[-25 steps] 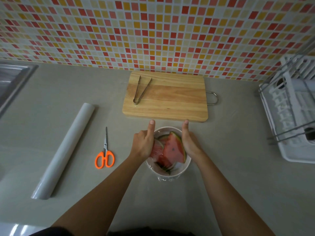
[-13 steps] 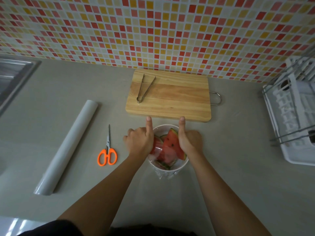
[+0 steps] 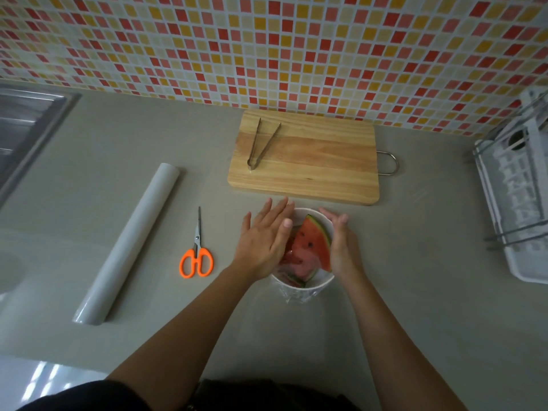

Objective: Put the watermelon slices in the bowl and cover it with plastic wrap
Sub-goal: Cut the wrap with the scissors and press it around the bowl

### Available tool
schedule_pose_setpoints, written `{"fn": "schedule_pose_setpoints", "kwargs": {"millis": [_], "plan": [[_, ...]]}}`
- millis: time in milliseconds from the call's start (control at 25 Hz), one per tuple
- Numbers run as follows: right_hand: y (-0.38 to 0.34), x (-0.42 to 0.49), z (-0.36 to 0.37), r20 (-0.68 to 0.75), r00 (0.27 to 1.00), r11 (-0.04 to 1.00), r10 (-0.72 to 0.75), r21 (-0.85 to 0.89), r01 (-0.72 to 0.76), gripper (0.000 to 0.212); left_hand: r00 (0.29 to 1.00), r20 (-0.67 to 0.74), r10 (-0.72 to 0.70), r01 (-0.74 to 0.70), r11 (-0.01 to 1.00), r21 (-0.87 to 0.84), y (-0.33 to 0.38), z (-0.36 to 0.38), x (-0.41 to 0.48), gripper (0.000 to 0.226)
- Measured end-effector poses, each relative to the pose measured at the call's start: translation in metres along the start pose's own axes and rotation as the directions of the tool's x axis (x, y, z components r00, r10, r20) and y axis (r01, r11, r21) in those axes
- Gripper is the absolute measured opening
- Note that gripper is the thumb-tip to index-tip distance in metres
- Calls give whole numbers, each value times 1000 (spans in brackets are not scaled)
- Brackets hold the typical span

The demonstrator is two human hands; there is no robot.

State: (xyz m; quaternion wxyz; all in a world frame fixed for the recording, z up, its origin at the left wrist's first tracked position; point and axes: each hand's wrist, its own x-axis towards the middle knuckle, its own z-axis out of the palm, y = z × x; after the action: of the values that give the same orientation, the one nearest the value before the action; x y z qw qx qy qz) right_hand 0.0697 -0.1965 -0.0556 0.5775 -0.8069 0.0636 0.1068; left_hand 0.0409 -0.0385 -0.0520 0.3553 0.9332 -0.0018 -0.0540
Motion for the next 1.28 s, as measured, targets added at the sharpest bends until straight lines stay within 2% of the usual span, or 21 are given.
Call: {"fn": "schedule_pose_setpoints", "kwargs": {"millis": [40, 120, 200, 240, 320, 400, 480, 560, 640, 680, 720, 800, 880, 960, 1000, 1040, 1120, 1160, 1200, 1280], "plan": [[-1, 2, -1, -6, 1000, 999, 21, -37, -21, 90, 1000, 15, -12, 10, 997, 81, 0, 0, 0, 65], [1, 5, -4, -13, 997, 990, 70, -125, -71, 96, 992, -21, -126, 127, 986, 106, 1, 1, 0, 65], [3, 5, -8, -41, 996, 984, 81, -156, -86, 100, 954, -108, -281, 280, 960, -23, 2, -1, -2, 69], [2, 4, -10, -42, 998, 990, 37, -132, -42, 101, 947, -129, -295, 289, 955, -62, 1, -3, -4, 69], [-1, 1, -13, 52, 989, 972, -135, -184, 143, 98, 982, -107, -154, 161, 986, 53, 0, -10, -11, 62], [-4, -2, -14, 237, 940, 875, -245, -364, 319, 96, 999, -23, -42, 46, 972, 228, -2, -16, -14, 62], [-5, 0, -19, 322, 915, 780, -245, -495, 382, 91, 999, 9, -44, 37, 927, 372, -5, -19, -14, 63], [-4, 4, -28, 333, 914, 748, -233, -539, 387, 90, 997, -35, -65, 74, 899, 431, -13, -24, -17, 65], [1, 7, -33, 258, 934, 779, -246, -521, 349, 97, 980, -161, -115, 164, 928, 336, -21, -29, -22, 69], [3, 7, -34, 194, 953, 836, -232, -461, 297, 100, 968, -204, -143, 185, 962, 203, -22, -28, -23, 69], [6, 7, -32, 145, 972, 906, -185, -359, 226, 100, 966, -193, -173, 177, 984, 6, -21, -24, -23, 67], [7, 1, -24, 142, 988, 978, -56, -190, 83, 92, 973, -27, -229, 205, 913, -353, -12, -13, -24, 64], [7, -4, -21, 93, 996, 985, 2, -169, 13, 80, 959, 31, -282, 269, 868, -417, -6, -7, -25, 62], [0, -14, -24, -113, 994, 977, -8, -214, -16, 71, 931, -51, -363, 307, 850, -428, -8, -11, -23, 58], [-1, -20, -27, -200, 980, 971, 3, -232, -50, 71, 923, -35, -384, 325, 824, -465, -8, -16, -20, 58], [-3, -25, -30, -210, 976, 967, 56, -230, -105, 77, 924, 28, -382, 341, 787, -514, -9, -20, -15, 64], [-8, -33, -32, -22, 955, 948, 295, -113, -296, 105, 916, 171, -362, 391, 719, -574, -4, -29, -6, 78], [-10, -32, -31, 53, 929, 930, 367, -24, -366, 110, 906, 193, -377, 412, 683, -603, -1, -31, -5, 80], [-13, -27, -29, 88, 920, 917, 383, 83, -390, 102, 892, 180, -414, 426, 642, -637, 0, -31, -7, 80], [-27, -14, -25, 92, 939, 901, 333, 263, -345, 77, 841, 125, -526, 455, 562, -691, -6, -25, -23, 76]]}}
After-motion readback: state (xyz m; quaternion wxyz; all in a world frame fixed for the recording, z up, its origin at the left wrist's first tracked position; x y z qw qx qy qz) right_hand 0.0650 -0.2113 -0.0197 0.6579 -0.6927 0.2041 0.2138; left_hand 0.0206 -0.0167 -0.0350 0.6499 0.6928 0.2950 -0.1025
